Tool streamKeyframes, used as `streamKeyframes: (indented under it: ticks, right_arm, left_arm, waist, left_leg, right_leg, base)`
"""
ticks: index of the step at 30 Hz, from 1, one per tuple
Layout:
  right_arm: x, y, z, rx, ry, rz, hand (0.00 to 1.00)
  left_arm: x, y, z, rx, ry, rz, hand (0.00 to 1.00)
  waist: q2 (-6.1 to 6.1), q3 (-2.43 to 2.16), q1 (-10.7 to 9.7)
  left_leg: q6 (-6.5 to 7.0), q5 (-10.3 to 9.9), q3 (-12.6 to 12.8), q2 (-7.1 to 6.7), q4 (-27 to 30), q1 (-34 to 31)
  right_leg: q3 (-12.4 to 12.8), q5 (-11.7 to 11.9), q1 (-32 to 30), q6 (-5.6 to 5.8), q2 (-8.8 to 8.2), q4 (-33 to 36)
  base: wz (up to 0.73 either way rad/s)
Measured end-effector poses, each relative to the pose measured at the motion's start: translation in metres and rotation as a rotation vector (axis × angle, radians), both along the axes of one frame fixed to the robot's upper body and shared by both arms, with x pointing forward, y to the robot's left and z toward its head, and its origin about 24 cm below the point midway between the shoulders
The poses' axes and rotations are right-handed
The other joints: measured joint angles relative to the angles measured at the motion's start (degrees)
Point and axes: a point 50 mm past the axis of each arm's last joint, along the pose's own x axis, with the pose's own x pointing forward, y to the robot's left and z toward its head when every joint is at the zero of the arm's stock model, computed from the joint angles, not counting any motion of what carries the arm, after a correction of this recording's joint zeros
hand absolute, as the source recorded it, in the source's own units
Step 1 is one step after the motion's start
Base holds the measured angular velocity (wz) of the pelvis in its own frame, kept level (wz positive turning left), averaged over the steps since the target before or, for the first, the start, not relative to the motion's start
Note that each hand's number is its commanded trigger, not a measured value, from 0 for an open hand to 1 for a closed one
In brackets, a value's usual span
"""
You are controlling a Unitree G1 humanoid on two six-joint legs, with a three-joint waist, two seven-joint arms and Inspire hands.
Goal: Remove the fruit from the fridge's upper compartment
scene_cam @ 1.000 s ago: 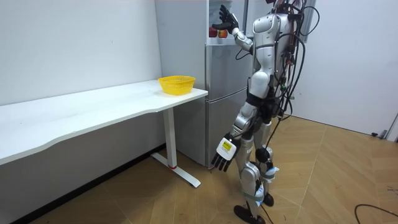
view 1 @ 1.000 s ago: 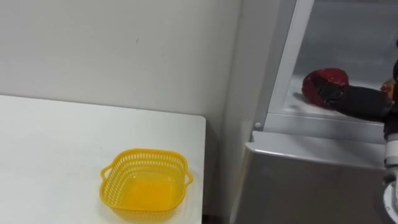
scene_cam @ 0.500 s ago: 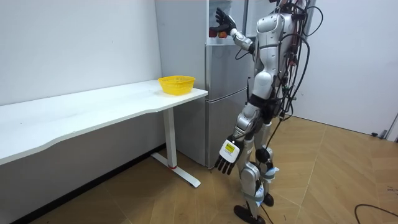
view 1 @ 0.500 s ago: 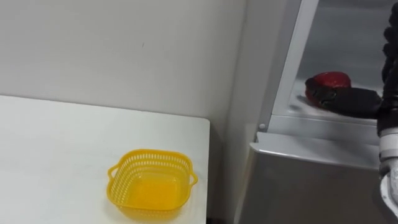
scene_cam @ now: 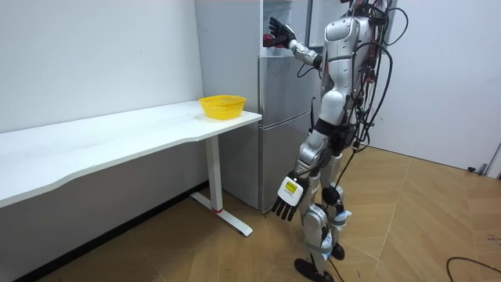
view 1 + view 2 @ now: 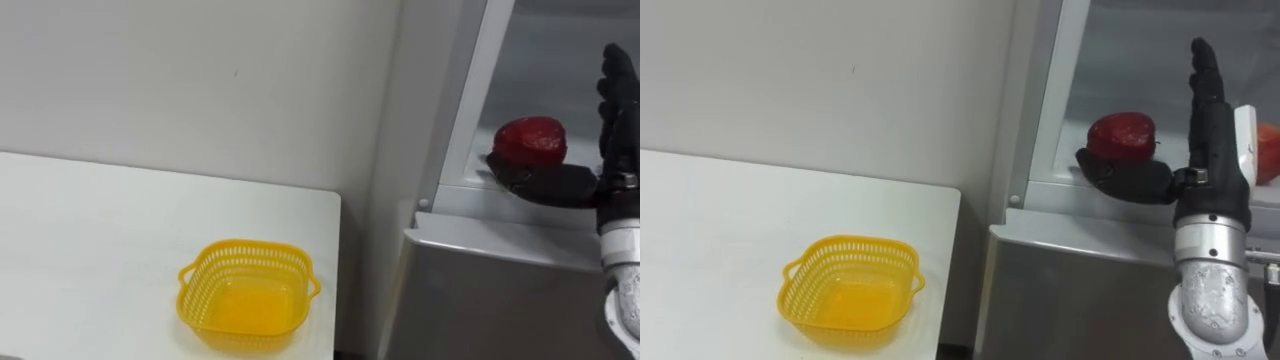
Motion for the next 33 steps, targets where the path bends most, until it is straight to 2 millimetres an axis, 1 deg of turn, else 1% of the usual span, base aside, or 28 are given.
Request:
streamKeyframes:
  ticks: [3, 7, 8, 9, 10, 11, 17, 21, 25, 33]
  right_arm:
    - [0.0, 0.0, 0.0, -0.006, 0.003, -0.003, 0.0]
    - [0.003, -0.003, -0.007, -0.011, 0.048, -0.001, 0.0]
    - [0.003, -0.004, -0.008, -0.01, 0.055, -0.004, 0.08]
    - [0.004, -0.005, -0.01, -0.008, 0.068, -0.007, 0.52]
    - [0.004, -0.004, -0.011, -0.01, 0.076, -0.003, 0.72]
    - [0.004, -0.004, -0.011, -0.012, 0.082, 0.002, 1.0]
    - [0.006, -0.004, -0.015, -0.018, 0.116, 0.028, 1.0]
    - [0.007, -0.006, -0.014, -0.036, 0.127, 0.046, 1.0]
    - [0.007, -0.008, -0.012, -0.049, 0.127, 0.044, 1.0]
    - [0.008, -0.009, -0.011, -0.057, 0.132, 0.042, 1.0]
  left_arm:
    - [0.0, 0.001, 0.0, -0.004, 0.003, -0.002, 0.0]
    - [-0.002, 0.003, 0.001, -0.008, 0.017, -0.002, 0.0]
    - [-0.002, 0.003, 0.001, -0.007, 0.018, -0.003, 0.0]
    - [-0.002, 0.003, 0.001, -0.003, 0.02, -0.01, 0.0]
    - [-0.001, 0.003, 0.001, 0.0, 0.024, -0.021, 0.0]
    - [-0.001, 0.003, 0.001, -0.001, 0.029, -0.027, 0.0]
    - [0.002, 0.003, 0.002, -0.002, 0.039, -0.062, 0.0]
    - [0.007, 0.001, 0.003, -0.007, 0.02, -0.086, 0.0]
    - [0.005, 0.002, 0.004, -0.007, 0.026, -0.092, 0.0]
    - [0.005, 0.003, 0.004, -0.005, 0.021, -0.094, 0.0]
  waist:
    - [-0.09, -0.02, 0.0]
    - [-0.21, -0.1, -0.2]
    - [-0.22, -0.11, -0.3]
    - [-0.22, -0.11, -0.4]
    - [-0.14, -0.08, -0.5]
    - [-0.07, -0.08, -0.5]
    - [0.23, -0.14, -1.2]
    - [0.27, -0.17, -1.3]
    - [0.06, -0.32, -1.2]
    - [-0.25, -0.24, -1.2]
  left_leg:
    - [0.0, 0.0, 0.0, 0.01, 0.0, 0.0]
    - [0.0, 0.0, -0.1, 0.03, 0.0, 0.0]
    - [0.0, 0.0, 0.0, 0.03, 0.0, 0.0]
    - [0.0, 0.0, 0.0, 0.03, 0.0, 0.0]
    - [0.0, 0.0, 0.0, 0.03, 0.0, 0.0]
    - [0.0, 0.0, 0.0, 0.03, 0.0, -0.1]
    - [0.0, 0.0, -0.4, 0.02, 0.0, -0.4]
    - [0.0, 0.0, -0.7, 0.03, 0.1, -0.4]
    - [0.0, 0.0, -0.8, 0.03, 0.1, -0.2]
    - [0.0, 0.0, -0.9, 0.02, 0.1, 0.1]
  right_leg:
    - [0.0, 0.0, 0.0, 0.0, 0.01, 0.0]
    - [0.0, 0.0, 0.0, 0.0, 0.01, 0.0]
    - [0.0, 0.0, 0.0, 0.0, 0.01, 0.0]
    - [0.0, 0.0, 0.0, 0.0, 0.01, 0.0]
    - [0.0, 0.0, 0.0, 0.0, 0.01, 0.0]
    - [0.0, 0.0, 0.0, 0.0, 0.01, 0.0]
    - [-0.4, 0.0, 0.0, 0.0, -0.03, 0.1]
    - [-0.7, 0.0, 0.0, -0.01, -0.02, 0.1]
    - [-0.6, 0.0, 0.1, -0.01, 0.0, 0.2]
    - [-0.7, 0.0, 0.4, 0.0, -0.01, 0.1]
  base:
    - [0.0]
    - [0.0]
    - [0.0]
    - [0.0]
    - [0.0]
    - [0.0]
    - [0.02]
    - [0.02]
    - [0.0]
    - [0.0]
